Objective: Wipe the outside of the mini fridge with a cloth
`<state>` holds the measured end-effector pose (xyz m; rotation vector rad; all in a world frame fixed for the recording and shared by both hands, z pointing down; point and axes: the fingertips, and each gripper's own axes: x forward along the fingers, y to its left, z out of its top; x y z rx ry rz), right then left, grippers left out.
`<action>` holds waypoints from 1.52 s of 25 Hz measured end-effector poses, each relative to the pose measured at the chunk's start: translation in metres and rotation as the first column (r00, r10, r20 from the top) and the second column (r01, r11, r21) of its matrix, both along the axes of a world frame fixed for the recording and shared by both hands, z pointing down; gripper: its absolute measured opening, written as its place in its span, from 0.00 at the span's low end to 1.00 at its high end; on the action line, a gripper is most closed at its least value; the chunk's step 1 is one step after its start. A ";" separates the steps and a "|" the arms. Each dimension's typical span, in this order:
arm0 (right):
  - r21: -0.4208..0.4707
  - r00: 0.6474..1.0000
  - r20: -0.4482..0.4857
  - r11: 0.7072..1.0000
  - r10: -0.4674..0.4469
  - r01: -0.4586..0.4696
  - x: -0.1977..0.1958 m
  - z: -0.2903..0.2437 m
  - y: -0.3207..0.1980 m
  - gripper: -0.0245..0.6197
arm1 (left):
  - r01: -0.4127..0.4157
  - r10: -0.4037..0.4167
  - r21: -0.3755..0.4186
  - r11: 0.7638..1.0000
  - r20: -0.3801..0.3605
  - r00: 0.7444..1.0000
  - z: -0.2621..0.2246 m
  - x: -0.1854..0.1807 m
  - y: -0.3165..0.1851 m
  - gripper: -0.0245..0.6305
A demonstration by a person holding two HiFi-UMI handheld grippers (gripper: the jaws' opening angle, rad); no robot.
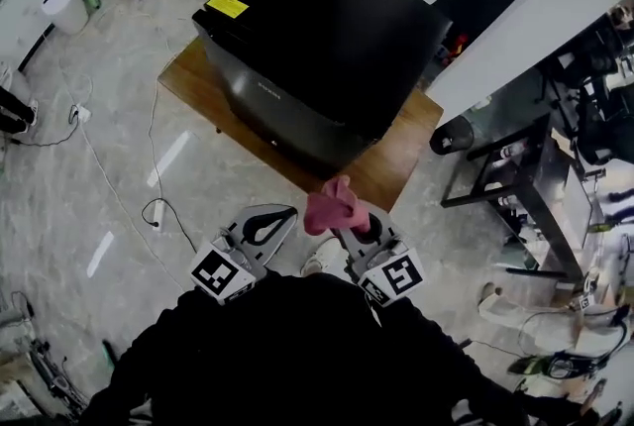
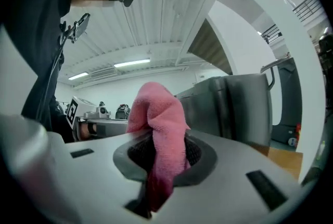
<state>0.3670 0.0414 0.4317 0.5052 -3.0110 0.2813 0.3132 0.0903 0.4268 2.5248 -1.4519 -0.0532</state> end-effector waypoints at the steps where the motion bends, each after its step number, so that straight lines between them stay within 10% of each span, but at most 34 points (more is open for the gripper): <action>1: 0.000 1.000 -0.002 1.000 -0.025 0.025 -0.021 -0.002 0.013 0.14 | 0.018 -0.018 0.002 1.000 -0.001 1.000 -0.002 -0.019 0.011 0.05; 21: 0.036 0.907 0.009 0.907 -0.420 0.420 -0.324 -0.021 0.181 0.14 | 0.353 -0.354 0.036 0.935 0.024 0.935 -0.019 -0.299 0.175 0.05; 38: 0.038 0.823 0.112 0.830 -0.556 0.556 -0.520 -0.034 0.061 0.14 | 0.497 -0.501 0.062 0.865 0.081 0.862 -0.036 -0.480 0.044 0.05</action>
